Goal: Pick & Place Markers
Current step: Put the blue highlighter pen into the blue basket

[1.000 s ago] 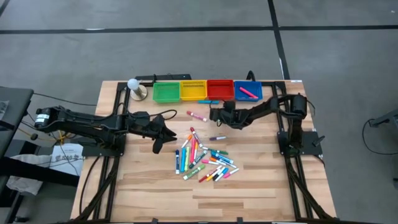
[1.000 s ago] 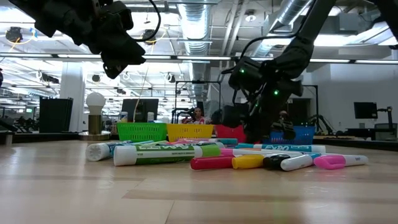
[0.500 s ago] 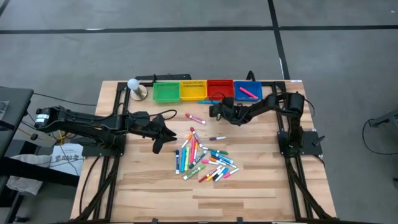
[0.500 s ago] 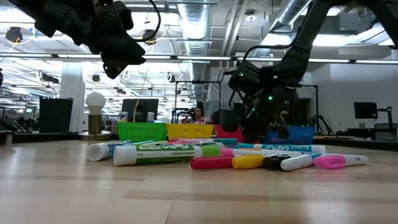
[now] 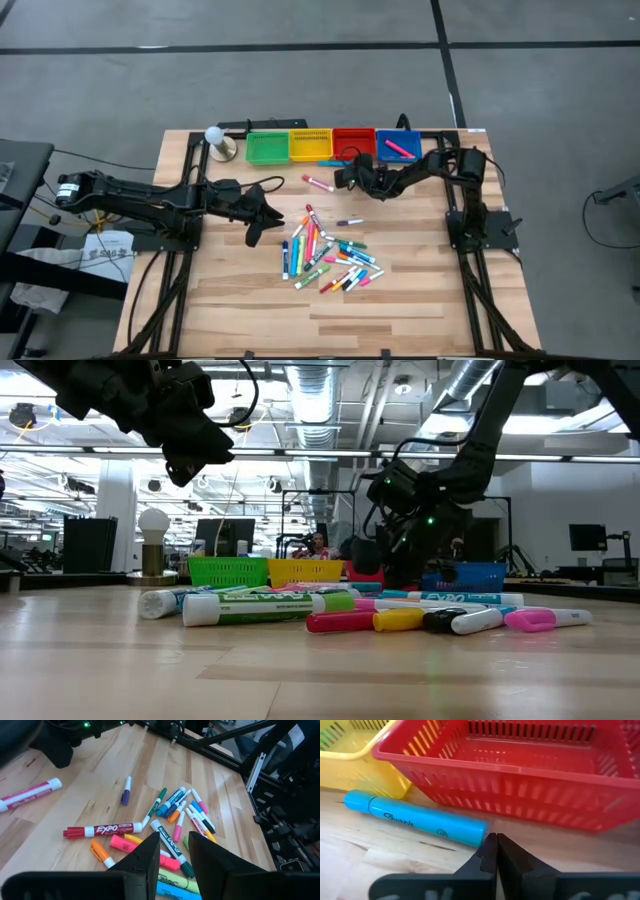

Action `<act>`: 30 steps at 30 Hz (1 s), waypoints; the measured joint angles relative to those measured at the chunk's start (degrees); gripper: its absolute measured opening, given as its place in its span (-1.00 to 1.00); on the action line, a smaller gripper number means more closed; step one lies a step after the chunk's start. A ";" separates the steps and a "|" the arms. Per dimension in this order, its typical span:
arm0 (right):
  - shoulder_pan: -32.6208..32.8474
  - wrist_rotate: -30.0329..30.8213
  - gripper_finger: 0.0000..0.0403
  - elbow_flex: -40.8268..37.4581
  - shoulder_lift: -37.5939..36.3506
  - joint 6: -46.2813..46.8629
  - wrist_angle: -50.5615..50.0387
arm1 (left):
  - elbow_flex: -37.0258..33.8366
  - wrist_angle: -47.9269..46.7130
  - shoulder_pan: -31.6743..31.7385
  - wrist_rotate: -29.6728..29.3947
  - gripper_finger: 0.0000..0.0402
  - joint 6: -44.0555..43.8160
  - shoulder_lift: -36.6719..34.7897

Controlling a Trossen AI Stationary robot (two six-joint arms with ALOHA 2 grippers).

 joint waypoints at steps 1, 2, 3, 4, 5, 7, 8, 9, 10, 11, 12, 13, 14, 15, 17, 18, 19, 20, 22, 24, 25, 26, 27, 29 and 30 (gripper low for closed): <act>0.02 -0.20 -1.00 0.00 0.04 -0.93 0.63 | 0.00 0.00 0.00 0.00 -0.49 0.00 0.00; 0.02 -0.63 -1.00 -0.02 0.09 -1.93 1.27 | 0.00 0.02 0.00 0.00 -0.49 0.00 0.00; 0.00 -1.19 -1.00 -0.03 0.15 -2.93 2.04 | 0.00 0.00 0.00 0.00 -0.49 0.00 0.00; -0.02 -2.05 -1.00 -0.04 0.19 -3.98 2.91 | 0.00 0.00 0.00 0.00 -0.49 -0.18 0.00; -0.04 -3.38 -1.00 -0.04 0.23 -4.94 4.05 | 0.00 0.00 0.00 0.00 -0.49 -0.37 0.00; 0.19 -6.03 -1.00 -0.03 0.25 -7.39 5.99 | 0.00 0.00 0.00 0.00 -0.49 -0.46 0.00; 0.34 -7.57 -1.00 -0.02 0.25 -8.62 6.89 | 0.00 0.00 -0.04 0.00 -0.49 -0.75 0.00; 0.65 -8.78 -1.00 -0.02 0.24 -9.65 7.57 | 0.00 0.01 -0.04 0.00 -0.49 -1.30 0.00; 1.07 -9.73 -1.00 -0.02 0.24 -10.77 8.32 | 0.00 0.00 -0.04 0.00 -0.49 -1.65 0.00; 1.60 -10.20 -1.00 -0.02 0.23 -11.97 8.93 | 0.00 0.01 -0.04 0.00 -0.49 -1.82 0.00; 2.27 -10.39 -1.00 0.00 0.23 -13.08 9.41 | 0.00 0.00 -0.05 0.00 -0.49 -1.90 0.00; 3.02 -10.83 -1.00 0.00 0.23 -14.08 9.77 | 0.00 0.00 -0.13 -0.02 -0.49 -1.93 0.00; 3.91 -11.68 -1.00 0.00 0.23 -15.06 10.19 | 0.00 0.02 -0.32 -0.03 -0.49 -1.93 0.00; 4.91 -13.02 -1.00 0.00 0.23 -16.29 10.83 | 0.00 0.02 -0.47 -0.01 -0.49 -1.93 0.00; 7.36 -16.29 -1.00 0.01 0.15 -19.44 12.17 | 0.00 0.02 -0.92 0.00 -0.49 -2.12 0.00; 8.69 -17.59 -1.00 0.02 0.10 -21.05 12.51 | 0.00 0.02 -1.19 -0.02 -0.49 -2.57 0.00; 10.04 -18.39 -1.00 0.07 0.07 -22.36 12.54 | 0.00 0.02 -1.38 -0.01 -0.49 -2.87 0.00; 11.49 -18.95 -1.00 0.07 0.06 -23.56 12.42 | 0.00 0.02 -1.66 -0.04 -0.49 -2.98 0.00; 14.26 -19.21 -1.00 0.07 -0.10 -25.53 11.70 | 0.00 0.02 -2.28 0.00 -0.49 -3.00 0.00; 16.51 -17.16 -1.00 0.07 -0.21 -26.57 11.72 | 0.00 0.02 -2.72 -0.14 -0.49 -3.00 0.00; 17.39 -15.27 -1.00 0.07 -0.29 -26.63 11.74 | 0.00 0.02 -3.01 -0.60 -0.49 -3.00 0.01; 17.88 -13.24 -1.00 0.07 -0.71 -26.65 11.46 | 0.00 0.02 -3.32 -1.18 -0.49 -2.99 0.00; 18.09 -11.02 -1.00 0.04 -1.36 -26.72 11.44 | 0.00 0.03 -3.57 -1.65 -0.49 -3.00 0.00; 17.68 -7.26 -1.00 0.14 -2.78 -26.72 12.55 | 0.00 0.07 -4.09 -2.49 -0.49 -3.00 0.00; 17.16 -5.68 -1.00 0.11 -3.73 -26.74 12.45 | 0.00 0.07 -4.30 -2.61 -0.49 -2.98 0.00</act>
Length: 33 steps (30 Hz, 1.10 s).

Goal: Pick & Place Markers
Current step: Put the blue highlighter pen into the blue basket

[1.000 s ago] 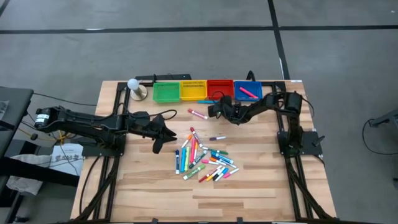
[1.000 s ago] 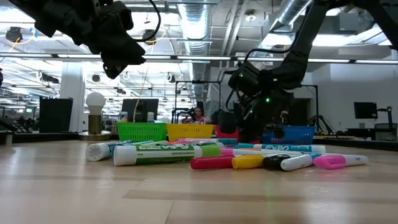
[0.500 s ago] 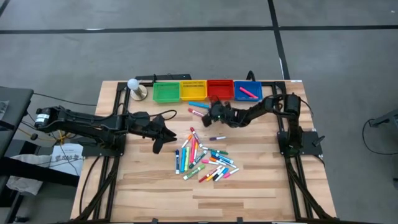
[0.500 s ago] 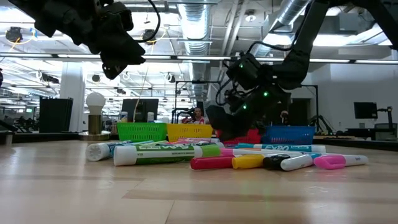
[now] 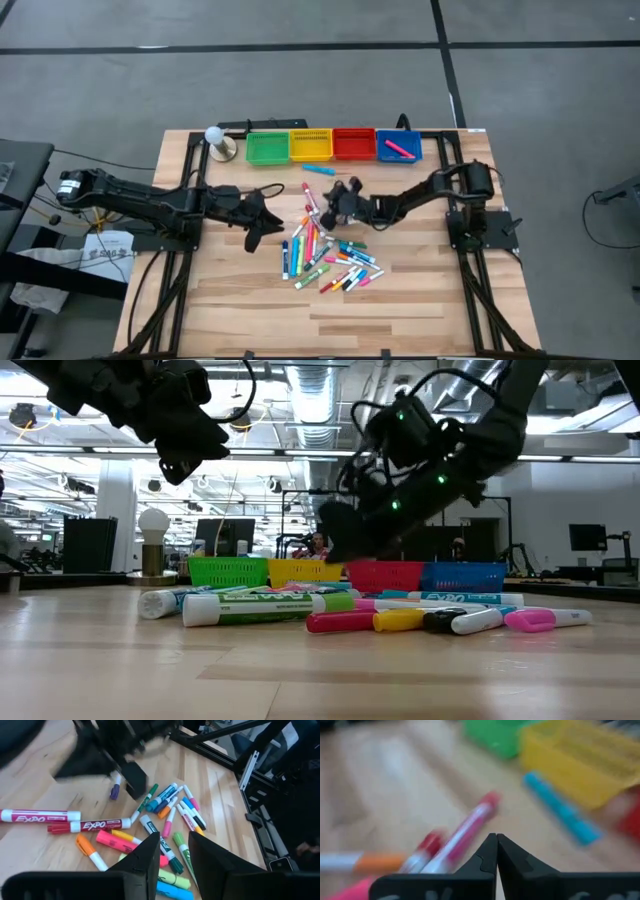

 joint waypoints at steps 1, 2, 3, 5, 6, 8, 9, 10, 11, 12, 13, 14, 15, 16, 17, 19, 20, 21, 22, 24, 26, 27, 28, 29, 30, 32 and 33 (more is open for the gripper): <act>-0.77 0.99 -1.00 0.04 -0.85 0.01 0.08 | 0.00 0.08 -0.21 -0.05 -0.49 -0.02 0.00; -1.73 1.60 -1.00 0.16 -1.65 0.00 0.04 | 0.00 0.14 -0.30 -0.24 -0.49 -0.02 0.00; -2.86 1.66 -1.00 0.28 -2.35 0.02 -0.18 | 0.00 0.17 -0.37 -0.33 -0.49 -0.02 0.00; -5.41 1.32 -1.00 0.99 -2.98 0.02 -0.64 | 0.00 0.20 -0.47 -0.45 -0.49 -0.01 0.00; -6.59 0.99 -1.00 1.27 -3.04 0.02 -1.15 | 0.00 0.22 -0.47 -0.45 -0.49 -0.02 0.00; -9.11 -1.68 -1.00 2.17 -3.04 0.02 -2.55 | 0.00 0.31 -0.47 -0.45 -0.49 0.00 0.00; -10.24 -3.02 -1.00 2.73 -3.04 0.04 -3.31 | 0.00 0.33 -0.47 -0.45 -0.49 -0.02 0.00; -11.20 -3.80 -1.00 3.24 -3.04 0.04 -4.21 | 0.00 0.35 -0.47 -0.45 -0.49 -0.02 0.00; -12.06 -3.96 -1.00 3.44 -3.04 0.04 -5.06 | 0.00 0.35 -0.47 -0.45 -0.49 -0.02 0.00; -12.76 -3.99 -1.00 3.50 -3.04 0.05 -5.87 | 0.00 0.37 -0.47 -0.45 -0.49 -0.02 0.00; -13.49 -4.15 -1.00 3.48 -3.03 0.04 -6.39 | 0.00 0.37 -0.47 -0.45 -0.49 -0.01 0.00; -14.27 -4.54 -1.00 3.48 -3.02 0.05 -6.57 | 0.00 0.37 -0.47 -0.45 -0.49 0.00 0.00; -14.94 -5.04 -1.00 3.48 -3.03 0.08 -6.66 | 0.00 0.37 -0.47 -0.45 -0.49 0.00 0.00; -15.48 -5.80 -1.00 3.50 -3.04 0.09 -7.00 | 0.00 0.37 -0.47 -0.45 -0.49 -0.01 0.00; -15.97 -6.39 -1.00 3.50 -3.04 0.11 -7.62 | 0.00 0.37 -0.47 -0.45 -0.49 0.00 0.00; -16.35 -6.84 -1.00 3.50 -3.04 0.16 -8.77 | 0.00 0.37 -0.47 -0.45 -0.49 0.00 0.00; -16.36 -7.08 -1.00 3.50 -3.04 0.15 -9.11 | 0.00 0.37 -0.47 -0.45 -0.49 0.00 0.00; -16.28 -7.24 -1.00 3.50 -3.04 0.15 -9.60 | 0.00 0.37 -0.47 -0.45 -0.49 0.00 0.00; -16.25 -7.34 -1.00 3.50 -3.04 0.15 -10.21 | 0.00 0.37 -0.47 -0.45 -0.49 0.00 0.00; -16.03 -7.42 -1.00 3.50 -3.04 0.37 -11.53 | 0.00 0.37 -0.47 -0.45 -0.49 0.00 0.00; -15.64 -7.38 -1.00 3.50 -3.04 1.63 -13.62 | 0.00 0.37 -0.47 -0.45 -0.49 0.00 0.00; -15.47 -7.15 -1.00 3.50 -2.87 2.24 -14.77 | 0.00 0.37 -0.47 -0.45 -0.49 0.00 0.00; -15.38 -6.24 -1.00 3.51 -2.10 2.87 -14.91 | 0.00 0.37 -0.47 -0.45 -0.49 0.00 0.00; -15.24 -5.78 -1.00 3.49 -1.39 3.35 -15.52 | 0.00 0.38 -0.47 -0.45 -0.49 0.00 0.00; -15.05 -5.68 -1.00 3.12 -0.86 4.31 -16.76 | 0.00 0.38 -0.47 -0.44 -0.49 0.00 0.00; -15.00 -5.52 -1.00 3.18 1.16 7.17 -17.05 | 0.00 0.39 -0.47 -0.45 -0.49 0.00 0.00; -14.99 -5.43 -1.00 3.14 1.96 8.83 -17.82 | 0.00 0.37 -0.49 -0.43 -0.49 0.00 0.00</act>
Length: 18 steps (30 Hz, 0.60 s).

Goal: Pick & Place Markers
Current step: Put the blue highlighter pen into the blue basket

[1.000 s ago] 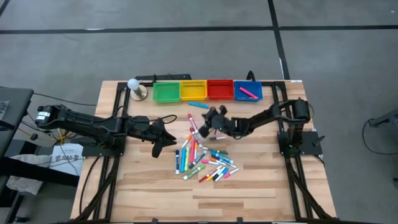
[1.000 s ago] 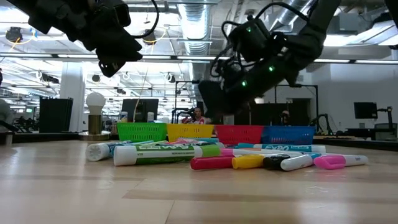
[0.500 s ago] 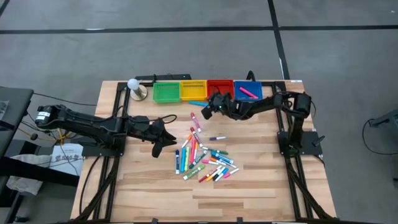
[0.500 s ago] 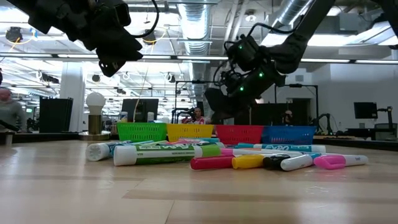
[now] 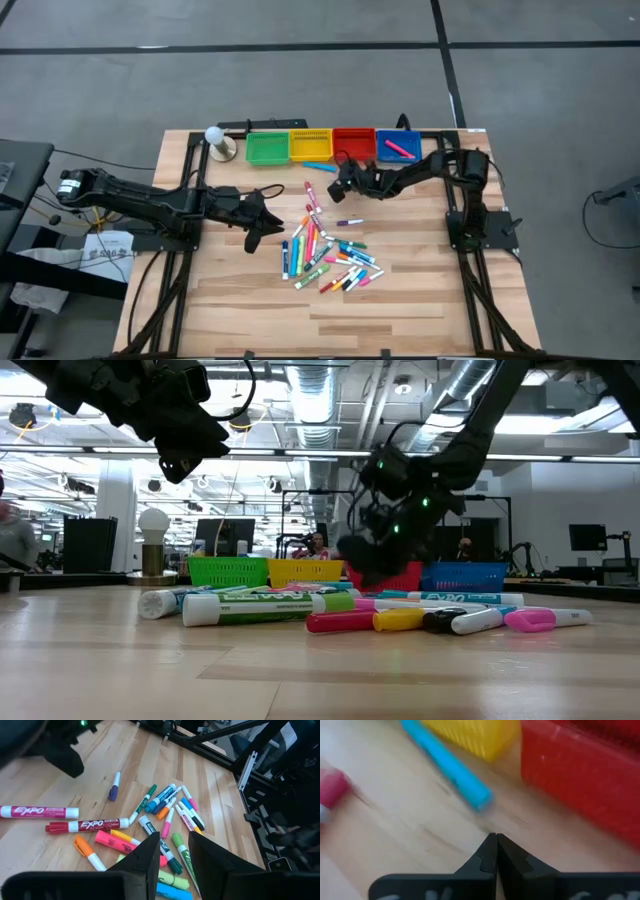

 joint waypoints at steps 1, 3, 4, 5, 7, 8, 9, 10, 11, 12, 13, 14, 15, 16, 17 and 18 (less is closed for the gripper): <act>0.04 0.66 -1.00 0.15 0.67 1.60 -0.03 | 0.00 0.02 -0.08 -0.02 -0.49 0.00 0.00; 0.24 2.46 -1.00 0.21 2.13 4.24 0.38 | 0.00 0.02 -0.07 0.00 -0.49 0.00 0.00; 0.24 3.13 -1.00 0.23 2.66 5.31 0.44 | 0.00 0.02 -0.12 -0.01 -0.49 0.00 0.00; 0.24 3.78 -1.00 0.25 3.03 6.33 0.94 | 0.00 0.03 -0.15 0.00 -0.49 0.00 0.00; 0.28 5.03 -1.00 0.14 3.77 6.66 2.80 | 0.00 0.02 -0.15 0.00 -0.49 0.00 0.00; 0.24 5.07 -1.00 0.14 3.92 6.66 3.54 | 0.00 0.02 -0.15 0.00 -0.49 0.00 0.00; 0.21 5.08 -1.00 0.11 4.05 6.66 4.25 | 0.00 0.02 -0.15 0.00 -0.49 0.00 0.00; 0.21 5.33 -1.00 0.07 4.18 6.60 5.08 | 0.00 0.00 -0.15 0.00 -0.49 0.00 0.00; 0.21 5.48 -1.00 0.01 4.27 6.33 5.91 | 0.00 0.02 -0.15 0.00 -0.49 0.00 0.00; 0.15 5.53 -1.00 -0.01 4.29 6.01 6.70 | 0.00 0.02 -0.15 0.00 -0.49 0.00 0.00; 0.15 5.53 -1.00 -0.03 4.34 5.55 7.52 | 0.00 0.00 -0.15 0.00 -0.49 0.00 0.00; 0.23 5.49 -1.00 -0.03 4.39 4.71 8.29 | 0.00 0.00 -0.15 0.00 -0.49 0.00 0.00; 0.33 5.37 -1.00 -0.11 4.47 3.39 9.29 | 0.00 0.00 -0.15 0.00 -0.49 0.00 0.00; 0.44 4.86 -1.00 -0.16 4.56 1.72 10.46 | 0.00 0.00 -0.15 0.00 -0.49 0.00 0.00; 0.62 3.64 -1.00 -0.20 4.69 -0.11 11.91 | 0.00 0.00 -0.15 0.00 -0.49 0.01 0.00; 0.65 1.96 -1.00 -0.21 4.85 -1.68 13.44 | 0.00 0.00 -0.15 0.00 -0.49 0.00 0.00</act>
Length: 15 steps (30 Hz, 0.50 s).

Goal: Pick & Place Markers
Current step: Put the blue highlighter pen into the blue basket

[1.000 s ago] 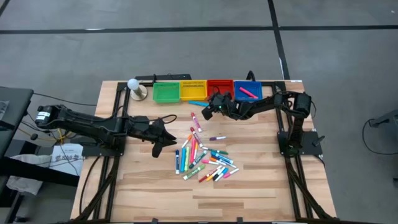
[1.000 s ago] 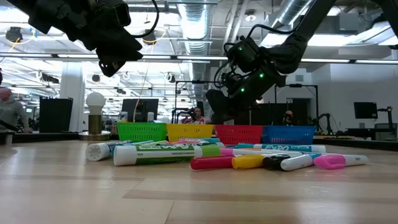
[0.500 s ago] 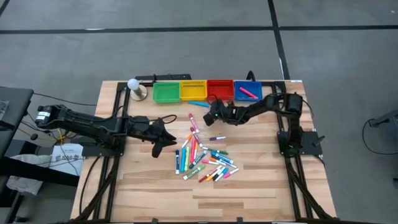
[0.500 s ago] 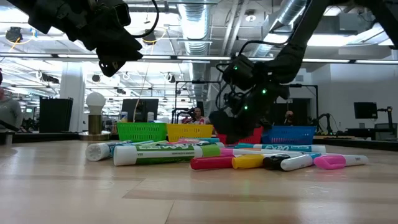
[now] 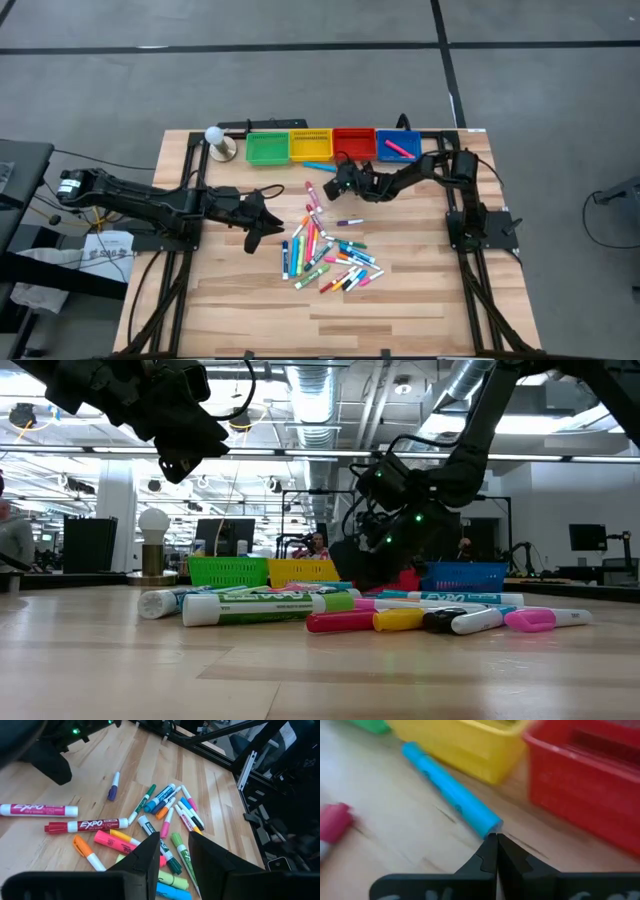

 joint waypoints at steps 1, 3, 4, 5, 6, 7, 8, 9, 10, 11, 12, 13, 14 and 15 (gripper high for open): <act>0.08 -1.90 -1.00 0.00 0.06 -1.41 1.59 | 0.00 -0.02 0.00 0.00 -0.49 0.00 0.00; 0.69 -5.53 -1.00 0.03 0.02 -3.87 4.46 | 0.00 0.00 0.00 0.00 -0.49 0.00 0.00; 1.12 -8.06 -1.00 0.09 0.00 -4.47 5.63 | 0.00 -0.02 0.00 0.00 -0.49 0.00 0.00; 1.57 -10.53 -1.00 0.09 -0.02 -4.99 6.36 | 0.00 -0.02 0.00 0.00 -0.49 0.00 0.00; 2.23 -13.12 -1.00 0.09 -0.04 -5.70 6.72 | 0.00 -0.02 0.00 0.00 -0.49 0.00 0.00; 3.08 -15.23 -1.00 0.09 -0.06 -6.14 6.87 | 0.00 -0.02 0.00 0.00 -0.49 0.00 0.00; 4.11 -16.90 -1.00 0.09 -0.09 -6.66 6.82 | 0.00 -0.02 0.00 0.00 -0.49 0.00 0.00; 5.26 -18.43 -1.00 0.09 -0.14 -7.24 6.72 | 0.00 -0.02 -0.02 0.00 -0.49 0.00 0.00; 6.65 -20.02 -1.00 0.09 -0.17 -7.84 6.65 | 0.00 -0.02 -0.04 0.00 -0.49 0.00 0.00; 8.13 -21.67 -1.00 0.09 -0.19 -8.64 6.60 | 0.00 -0.02 -0.04 0.00 -0.49 0.00 0.00; 9.59 -23.12 -1.00 0.09 -0.19 -9.31 6.43 | 0.00 -0.02 -0.08 0.00 -0.49 0.00 0.00; 11.05 -23.86 -1.00 0.09 -0.19 -10.03 6.14 | 0.00 -0.02 -0.22 0.00 -0.49 0.00 0.00; 12.42 -23.86 -1.00 0.09 -0.19 -10.45 5.92 | 0.00 -0.02 -0.41 0.00 -0.49 0.00 0.00; 13.61 -23.61 -1.00 0.09 -0.20 -10.57 5.89 | 0.00 -0.02 -0.62 0.00 -0.49 0.00 0.00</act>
